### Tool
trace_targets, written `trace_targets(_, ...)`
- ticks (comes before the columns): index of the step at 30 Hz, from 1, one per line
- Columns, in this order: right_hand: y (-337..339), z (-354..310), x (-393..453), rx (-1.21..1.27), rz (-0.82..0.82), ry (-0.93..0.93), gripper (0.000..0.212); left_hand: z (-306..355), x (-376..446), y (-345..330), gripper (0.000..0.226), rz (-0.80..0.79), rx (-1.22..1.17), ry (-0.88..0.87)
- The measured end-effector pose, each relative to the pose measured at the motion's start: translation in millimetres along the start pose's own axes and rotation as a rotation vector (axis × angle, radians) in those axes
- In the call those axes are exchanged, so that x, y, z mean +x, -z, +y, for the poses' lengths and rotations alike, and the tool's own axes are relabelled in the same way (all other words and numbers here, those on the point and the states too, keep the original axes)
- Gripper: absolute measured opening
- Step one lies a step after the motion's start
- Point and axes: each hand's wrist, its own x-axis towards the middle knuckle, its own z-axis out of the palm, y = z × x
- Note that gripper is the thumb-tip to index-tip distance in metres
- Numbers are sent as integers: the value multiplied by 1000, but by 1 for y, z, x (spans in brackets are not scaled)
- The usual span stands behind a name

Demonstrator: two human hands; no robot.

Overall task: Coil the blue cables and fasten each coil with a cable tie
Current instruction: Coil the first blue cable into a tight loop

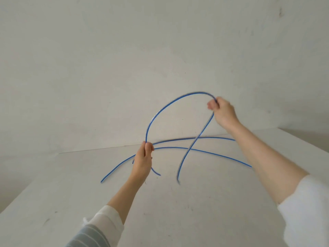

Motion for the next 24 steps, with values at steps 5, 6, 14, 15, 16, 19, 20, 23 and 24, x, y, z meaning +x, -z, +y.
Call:
trace_targets(5,-44,37,-46,25,-124,-212,25,43,2,-8,37,-16,-470,84)
trace_targets(6,-49,42,-52,27,-149,-240,24,49,3,-7,37,-43,-489,87)
trace_targets(14,-58,35,-75,49,-49,-319,68,56,-3,-5,28,-218,-301,-44)
trace_targets(15,-56,28,-77,46,63,-197,70,54,-4,-6,28,-236,-266,-56)
trace_targets(16,-54,21,-78,29,141,-38,71,52,-4,-8,28,-253,-228,-75)
trace_targets(19,-51,-2,-78,-103,84,406,67,50,-7,-13,29,-315,-148,-117)
trace_targets(20,-53,-7,-78,-159,-1,488,61,49,-8,-15,29,-333,-129,-119)
trace_targets(23,-57,-14,-78,-132,-207,508,37,47,-12,-19,26,-347,-100,-97)
trace_targets(24,-57,-16,-78,-80,-247,477,34,45,-13,-19,24,-344,-96,-79)
